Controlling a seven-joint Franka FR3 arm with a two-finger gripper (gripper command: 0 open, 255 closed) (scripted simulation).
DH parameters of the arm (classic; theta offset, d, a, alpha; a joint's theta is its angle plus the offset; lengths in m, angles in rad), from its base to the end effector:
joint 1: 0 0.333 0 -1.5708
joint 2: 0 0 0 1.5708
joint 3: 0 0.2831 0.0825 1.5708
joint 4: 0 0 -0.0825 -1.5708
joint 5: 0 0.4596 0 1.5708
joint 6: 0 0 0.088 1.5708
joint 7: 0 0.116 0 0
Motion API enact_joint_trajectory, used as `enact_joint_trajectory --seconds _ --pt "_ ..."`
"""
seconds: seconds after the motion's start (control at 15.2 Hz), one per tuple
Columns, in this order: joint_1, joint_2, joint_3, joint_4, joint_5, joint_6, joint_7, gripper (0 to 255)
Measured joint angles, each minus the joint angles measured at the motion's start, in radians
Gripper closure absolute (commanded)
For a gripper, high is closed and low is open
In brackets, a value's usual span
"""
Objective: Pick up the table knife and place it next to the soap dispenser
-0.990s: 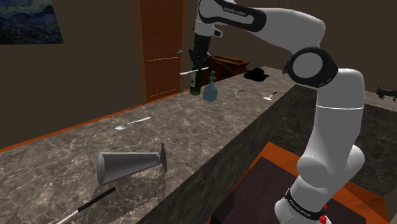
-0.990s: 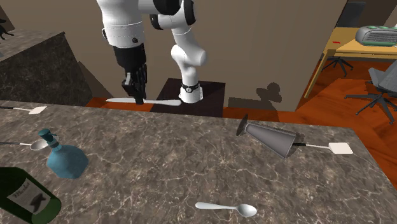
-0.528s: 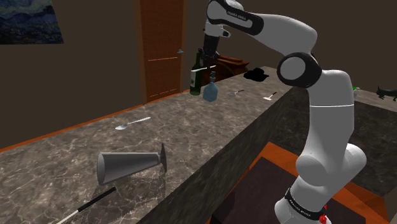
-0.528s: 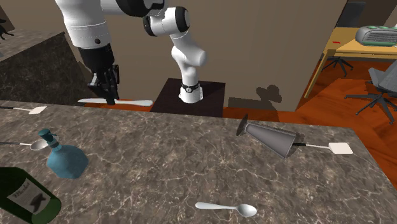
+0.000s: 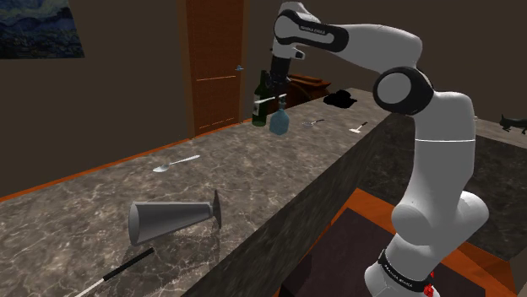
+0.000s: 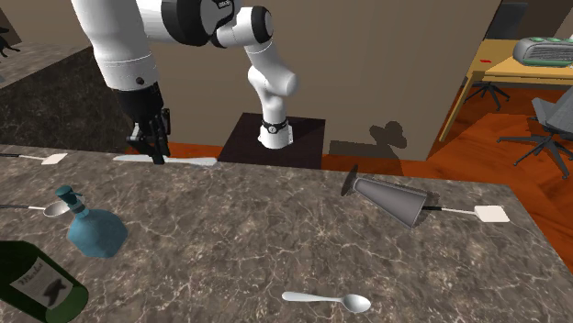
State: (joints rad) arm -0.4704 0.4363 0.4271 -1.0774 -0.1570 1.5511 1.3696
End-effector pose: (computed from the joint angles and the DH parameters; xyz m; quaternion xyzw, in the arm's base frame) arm 0.7255 -0.1187 0.5709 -0.7434 0.6679 -0.0226 0.0290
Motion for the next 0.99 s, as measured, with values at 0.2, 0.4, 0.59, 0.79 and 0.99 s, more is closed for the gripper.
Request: enact_joint_trajectory --seconds 0.2,0.4,0.59,0.79,0.99 --pt "-0.020 -0.031 0.001 -0.088 0.013 0.058 -0.004 255" --pt "-0.027 -0.040 0.001 -0.143 0.016 0.104 -0.003 255" --pt "-0.035 -0.051 0.001 -0.198 0.020 0.148 -0.004 255" --pt "-0.043 -0.060 0.000 -0.255 0.024 0.196 -0.006 255" --pt "-0.047 -0.064 0.000 -0.300 0.024 0.238 -0.003 255"
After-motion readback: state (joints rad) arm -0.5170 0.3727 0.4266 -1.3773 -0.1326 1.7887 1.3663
